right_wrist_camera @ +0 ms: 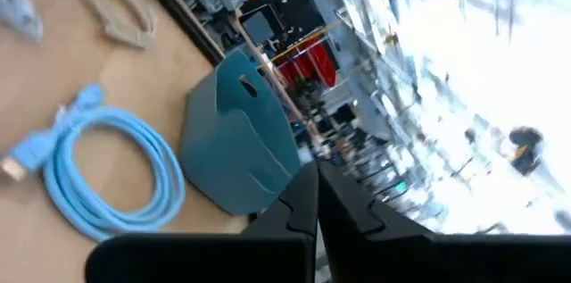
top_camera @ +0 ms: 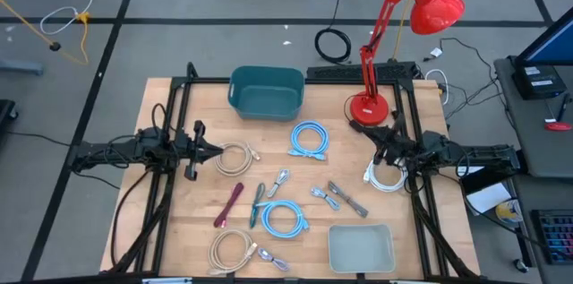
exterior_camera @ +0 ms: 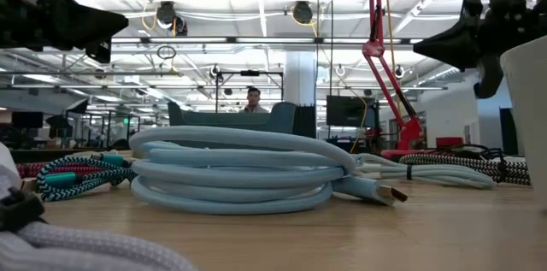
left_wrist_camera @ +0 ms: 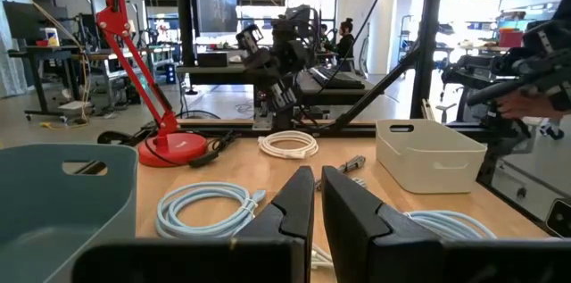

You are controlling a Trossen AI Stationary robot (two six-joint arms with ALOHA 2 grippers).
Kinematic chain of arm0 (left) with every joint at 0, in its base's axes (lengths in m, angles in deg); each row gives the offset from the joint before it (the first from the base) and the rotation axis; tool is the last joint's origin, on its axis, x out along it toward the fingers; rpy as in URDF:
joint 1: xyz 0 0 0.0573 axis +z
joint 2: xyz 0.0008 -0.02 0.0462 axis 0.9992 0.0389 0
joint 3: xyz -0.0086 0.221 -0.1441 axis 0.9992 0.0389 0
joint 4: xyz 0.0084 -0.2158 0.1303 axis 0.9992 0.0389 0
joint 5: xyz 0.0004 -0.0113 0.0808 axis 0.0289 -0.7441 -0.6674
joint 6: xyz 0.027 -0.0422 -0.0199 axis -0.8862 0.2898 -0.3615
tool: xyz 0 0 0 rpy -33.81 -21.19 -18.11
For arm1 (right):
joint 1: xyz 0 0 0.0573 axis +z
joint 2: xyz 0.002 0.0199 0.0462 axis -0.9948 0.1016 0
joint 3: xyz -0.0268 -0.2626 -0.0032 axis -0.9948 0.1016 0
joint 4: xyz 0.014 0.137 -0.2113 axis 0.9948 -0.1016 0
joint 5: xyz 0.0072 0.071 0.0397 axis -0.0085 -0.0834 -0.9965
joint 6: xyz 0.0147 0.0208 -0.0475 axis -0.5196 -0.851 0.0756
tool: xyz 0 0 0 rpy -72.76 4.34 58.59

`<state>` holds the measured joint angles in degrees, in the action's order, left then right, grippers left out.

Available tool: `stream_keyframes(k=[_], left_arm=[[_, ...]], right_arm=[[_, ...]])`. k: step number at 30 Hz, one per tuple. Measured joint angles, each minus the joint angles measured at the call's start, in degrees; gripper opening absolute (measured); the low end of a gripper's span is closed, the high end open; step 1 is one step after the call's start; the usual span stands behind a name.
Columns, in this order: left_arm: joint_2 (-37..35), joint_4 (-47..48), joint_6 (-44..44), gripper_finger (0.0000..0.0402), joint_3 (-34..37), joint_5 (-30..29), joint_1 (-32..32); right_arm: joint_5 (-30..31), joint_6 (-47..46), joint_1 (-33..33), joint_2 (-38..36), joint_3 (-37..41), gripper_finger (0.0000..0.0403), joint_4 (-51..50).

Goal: Sort cables into bins
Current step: Put the top blue HDMI cable into the blue bin

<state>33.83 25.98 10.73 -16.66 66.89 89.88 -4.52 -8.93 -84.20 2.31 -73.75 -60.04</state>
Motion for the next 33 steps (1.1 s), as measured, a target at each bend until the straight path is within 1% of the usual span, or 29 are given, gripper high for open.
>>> stream_keyframes(k=[2,5,10,11,12,13,14,18,20,22,24,27,29,31,33], left_arm=[[-0.02,0.00,0.00,0.0031,-0.02,0.00,0.00],[0.00,0.00,0.00,0.0031,-0.01,-0.02,0.00],[0.00,-0.02,0.00,0.0031,-0.02,0.00,0.00],[0.00,-0.02,0.00,0.0031,0.00,0.00,0.00],[0.00,-0.02,0.00,0.0031,-0.02,-0.01,0.00],[-0.01,0.00,0.00,0.0031,-0.02,0.00,0.00],[-0.02,-0.02,0.00,0.0031,-0.01,-0.02,0.00],[-0.02,-0.02,0.00,0.0031,-0.02,0.00,0.00],[0.00,-0.07,0.34,0.0031,-0.02,-0.52,0.00],[0.00,-1.16,0.46,0.0031,0.00,-5.96,0.45],[-0.02,-1.80,0.12,0.0031,-0.02,-10.28,0.62],[0.00,-1.58,-0.20,0.0031,0.00,-13.83,0.72],[0.00,-4.33,-0.16,0.0031,0.00,-16.87,0.74],[0.00,-9.47,1.02,0.0031,0.00,-20.08,0.75],[0.00,-17.28,6.48,0.0031,0.02,-22.11,0.76]], right_arm=[[-0.01,3.06,0.00,0.00,0.00,0.0000,-0.01],[-0.01,3.34,0.00,0.00,0.00,0.0000,-0.02],[-0.24,1.28,0.00,0.01,0.00,0.0000,1.12],[-0.64,-0.58,0.00,0.00,0.00,0.0000,1.30],[-1.89,-4.49,0.01,0.00,0.00,0.0000,1.22],[-3.87,-10.40,0.07,0.02,0.00,0.0000,1.21],[-6.63,-18.53,0.17,0.02,0.00,0.0000,1.42],[-20.71,-55.74,0.17,0.03,0.00,0.0000,3.71],[-25.28,-72.36,0.17,0.04,0.00,0.0000,6.75],[-26.60,-86.05,0.15,0.04,0.01,0.0000,11.72],[-25.27,-95.26,0.16,0.05,0.02,0.0000,18.07],[-19.40,-103.22,0.15,0.11,0.02,0.0000,27.26],[-13.58,-105.34,0.15,0.09,0.02,0.0000,33.42],[-6.80,-105.64,0.15,0.09,0.02,0.0000,38.49],[-0.70,-105.16,0.15,0.09,0.02,0.0000,41.95]])
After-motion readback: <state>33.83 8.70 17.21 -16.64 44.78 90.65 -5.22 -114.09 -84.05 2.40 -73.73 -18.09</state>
